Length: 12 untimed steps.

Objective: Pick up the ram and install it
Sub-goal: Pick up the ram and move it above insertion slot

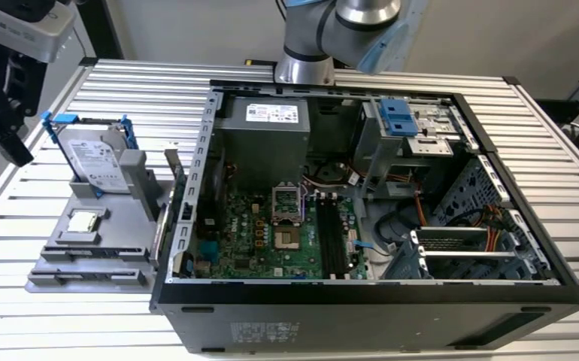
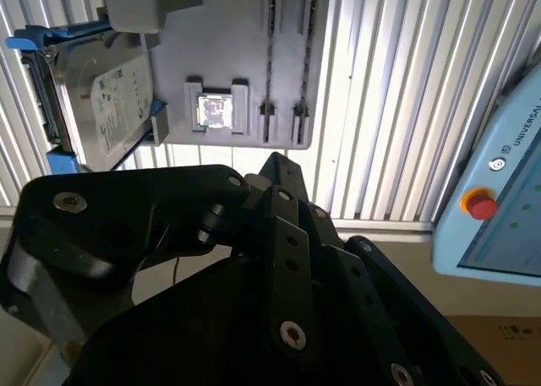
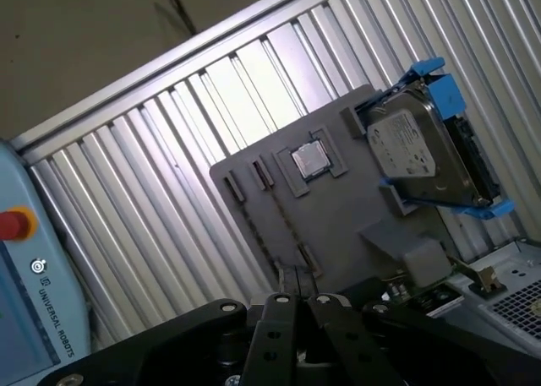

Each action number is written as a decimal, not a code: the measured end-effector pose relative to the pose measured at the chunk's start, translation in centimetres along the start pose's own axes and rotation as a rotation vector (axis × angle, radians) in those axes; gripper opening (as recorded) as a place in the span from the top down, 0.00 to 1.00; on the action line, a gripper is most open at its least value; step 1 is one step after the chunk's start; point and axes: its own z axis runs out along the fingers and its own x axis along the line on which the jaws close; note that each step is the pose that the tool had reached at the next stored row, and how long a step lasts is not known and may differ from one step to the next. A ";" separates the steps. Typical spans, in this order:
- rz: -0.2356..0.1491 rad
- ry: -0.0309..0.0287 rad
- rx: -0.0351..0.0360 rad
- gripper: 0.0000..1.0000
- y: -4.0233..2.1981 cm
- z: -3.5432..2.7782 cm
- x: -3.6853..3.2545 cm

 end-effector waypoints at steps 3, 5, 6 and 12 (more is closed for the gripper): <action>-0.021 0.0009 -0.0002 1.00 0.00 0.00 0.00; -0.034 0.0016 -0.0004 1.00 0.00 0.00 0.00; -0.040 0.0019 -0.0004 1.00 0.00 0.00 0.00; -0.080 0.0038 -0.0009 1.00 0.00 0.00 0.00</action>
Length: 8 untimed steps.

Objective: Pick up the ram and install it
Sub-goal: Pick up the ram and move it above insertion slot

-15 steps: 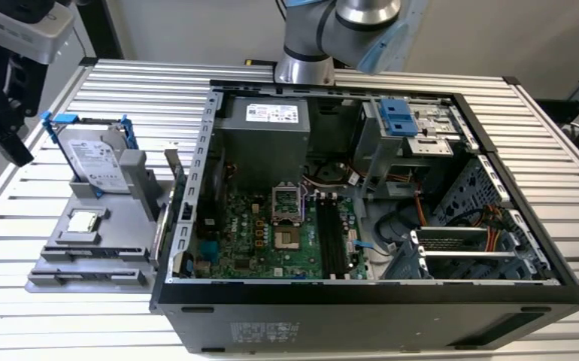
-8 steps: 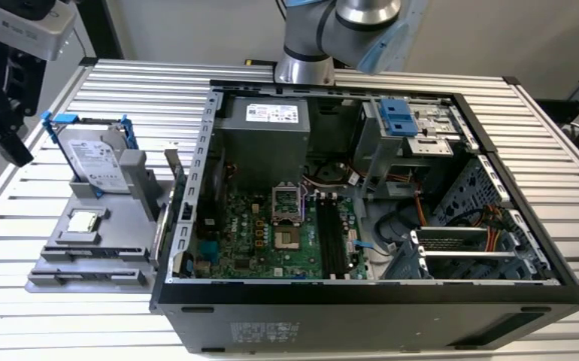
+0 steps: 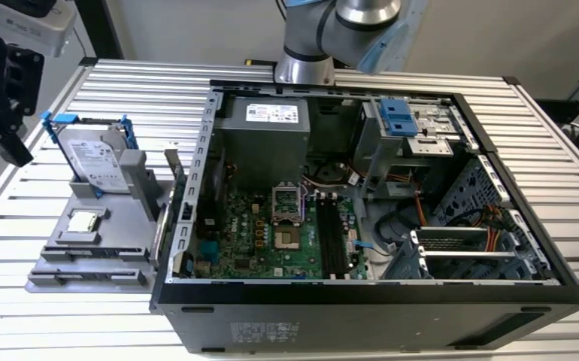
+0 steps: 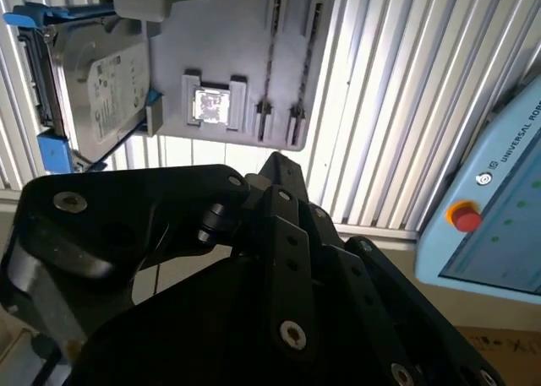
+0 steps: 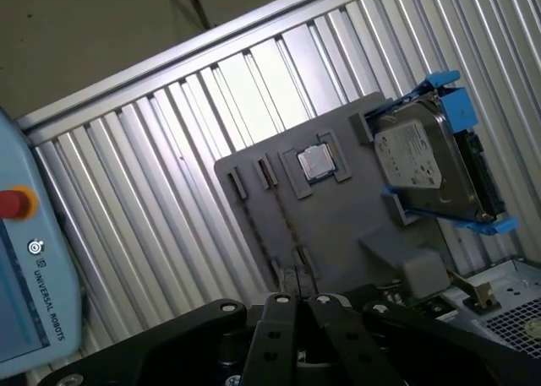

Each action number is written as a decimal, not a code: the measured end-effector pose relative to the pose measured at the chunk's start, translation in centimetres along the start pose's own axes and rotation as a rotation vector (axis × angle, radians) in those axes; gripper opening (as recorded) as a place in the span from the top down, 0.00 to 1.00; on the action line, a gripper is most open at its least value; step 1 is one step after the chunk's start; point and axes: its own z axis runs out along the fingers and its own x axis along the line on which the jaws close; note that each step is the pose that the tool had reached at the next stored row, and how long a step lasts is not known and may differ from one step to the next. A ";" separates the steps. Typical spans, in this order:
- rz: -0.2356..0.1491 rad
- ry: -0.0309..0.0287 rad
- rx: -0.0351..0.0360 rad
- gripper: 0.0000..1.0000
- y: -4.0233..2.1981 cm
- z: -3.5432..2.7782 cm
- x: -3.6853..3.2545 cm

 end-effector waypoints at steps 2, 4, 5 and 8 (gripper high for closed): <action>-0.017 0.0008 -0.0002 1.00 0.00 0.00 0.00; -0.035 0.0017 -0.0004 1.00 0.01 0.00 0.00; -0.045 0.0022 -0.0005 1.00 0.01 0.00 0.00; -0.079 0.0038 -0.0009 1.00 0.00 0.00 0.00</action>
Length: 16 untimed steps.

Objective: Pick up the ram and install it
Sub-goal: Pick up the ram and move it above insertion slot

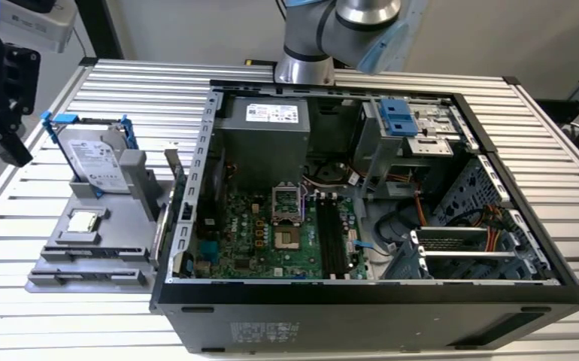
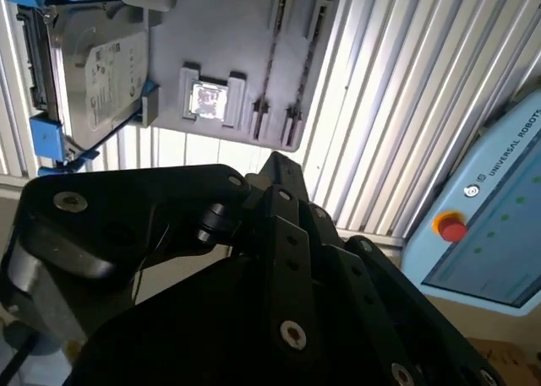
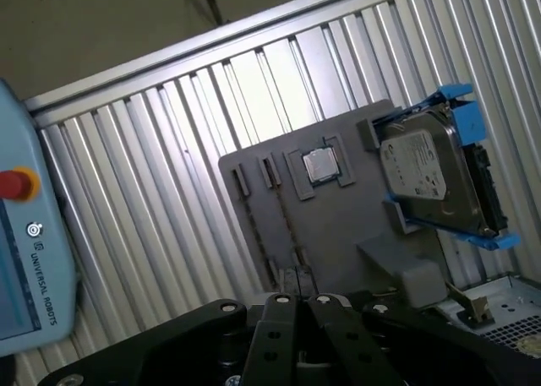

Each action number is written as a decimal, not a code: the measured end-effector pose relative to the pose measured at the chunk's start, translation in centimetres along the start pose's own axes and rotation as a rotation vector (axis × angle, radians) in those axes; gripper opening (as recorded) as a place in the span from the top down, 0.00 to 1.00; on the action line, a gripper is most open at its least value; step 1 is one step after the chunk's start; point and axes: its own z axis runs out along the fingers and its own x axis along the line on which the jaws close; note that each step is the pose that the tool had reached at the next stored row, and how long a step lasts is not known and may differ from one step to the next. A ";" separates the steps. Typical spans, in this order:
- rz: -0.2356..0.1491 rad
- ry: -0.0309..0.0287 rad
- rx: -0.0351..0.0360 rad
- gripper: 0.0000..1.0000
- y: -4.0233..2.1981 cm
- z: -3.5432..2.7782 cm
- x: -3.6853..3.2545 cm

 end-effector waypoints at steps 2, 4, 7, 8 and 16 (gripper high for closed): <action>-0.027 0.0013 -0.0003 1.00 0.00 0.00 0.00; -0.057 0.0028 -0.0006 1.00 -0.01 0.00 0.00; -0.109 0.0047 0.0007 1.00 0.00 0.00 0.00; -0.127 0.0053 0.0011 1.00 -0.01 0.00 0.00; -0.260 0.0105 0.0028 1.00 0.00 0.00 0.00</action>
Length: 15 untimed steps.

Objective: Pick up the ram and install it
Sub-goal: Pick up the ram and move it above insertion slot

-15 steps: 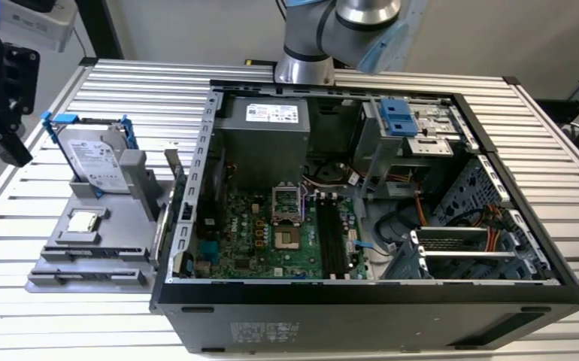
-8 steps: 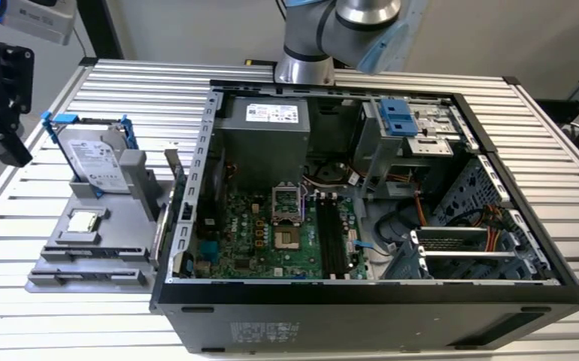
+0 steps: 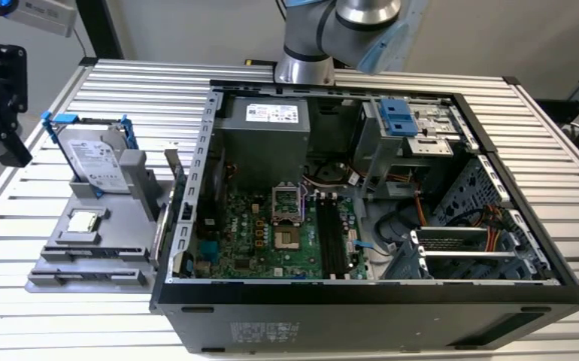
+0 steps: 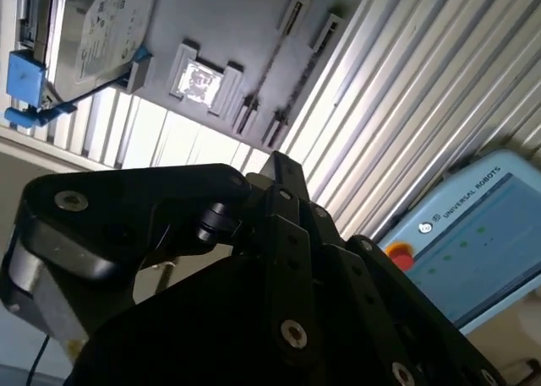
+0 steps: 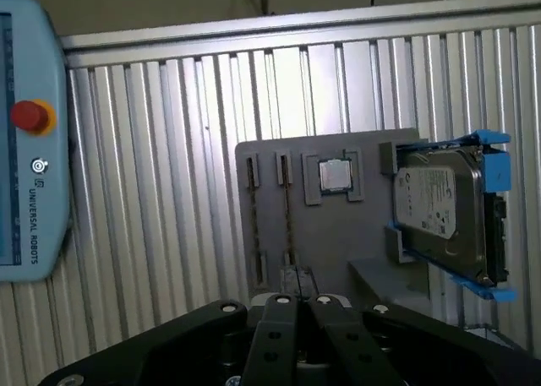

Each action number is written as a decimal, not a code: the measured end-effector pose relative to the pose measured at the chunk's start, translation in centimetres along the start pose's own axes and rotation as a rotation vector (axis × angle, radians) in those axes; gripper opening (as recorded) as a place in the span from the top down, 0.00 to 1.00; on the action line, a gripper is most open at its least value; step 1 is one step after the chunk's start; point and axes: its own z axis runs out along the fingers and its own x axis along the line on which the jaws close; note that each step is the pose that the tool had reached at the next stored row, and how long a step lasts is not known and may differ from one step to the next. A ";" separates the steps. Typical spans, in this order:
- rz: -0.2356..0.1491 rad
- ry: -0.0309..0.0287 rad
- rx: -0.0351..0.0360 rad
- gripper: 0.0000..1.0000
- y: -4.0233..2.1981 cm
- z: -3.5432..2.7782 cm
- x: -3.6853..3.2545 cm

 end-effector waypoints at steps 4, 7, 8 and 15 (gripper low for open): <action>-0.066 0.0026 0.0029 1.00 0.00 0.00 0.00; -0.107 0.0038 0.0121 1.00 0.00 -0.01 0.00; -0.120 0.0041 0.0166 1.00 0.00 -0.01 0.00; -0.212 0.0060 0.0345 1.00 0.00 -0.01 0.01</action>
